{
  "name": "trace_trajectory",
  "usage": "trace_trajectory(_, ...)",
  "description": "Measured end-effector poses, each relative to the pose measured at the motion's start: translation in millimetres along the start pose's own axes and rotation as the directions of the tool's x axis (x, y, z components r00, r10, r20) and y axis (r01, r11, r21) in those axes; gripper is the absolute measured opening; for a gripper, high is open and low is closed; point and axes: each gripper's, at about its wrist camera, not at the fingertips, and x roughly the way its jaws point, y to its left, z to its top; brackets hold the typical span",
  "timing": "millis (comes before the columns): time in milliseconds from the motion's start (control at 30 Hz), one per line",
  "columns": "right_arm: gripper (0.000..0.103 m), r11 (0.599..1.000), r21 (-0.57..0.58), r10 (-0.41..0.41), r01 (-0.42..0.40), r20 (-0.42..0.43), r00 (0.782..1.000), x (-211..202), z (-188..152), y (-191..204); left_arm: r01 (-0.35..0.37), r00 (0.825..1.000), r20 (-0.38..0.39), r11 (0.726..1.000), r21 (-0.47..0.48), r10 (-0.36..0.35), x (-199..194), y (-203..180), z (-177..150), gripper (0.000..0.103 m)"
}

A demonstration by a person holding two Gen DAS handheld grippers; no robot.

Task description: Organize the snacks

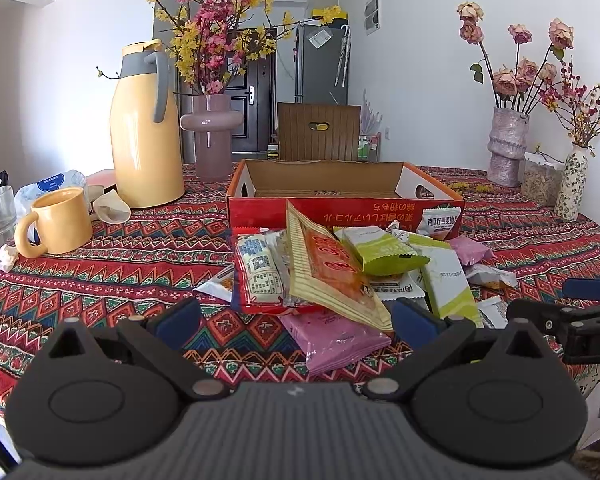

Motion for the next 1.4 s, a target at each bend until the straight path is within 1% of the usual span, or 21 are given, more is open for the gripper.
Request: trace_trajectory(1400,0.103,1.0,0.0,0.001,-0.001,-0.008,1.0,3.1,-2.8,-2.0,0.003,1.0,-0.005,1.0,-0.01,-0.003,0.0,1.1,-1.1,0.103)
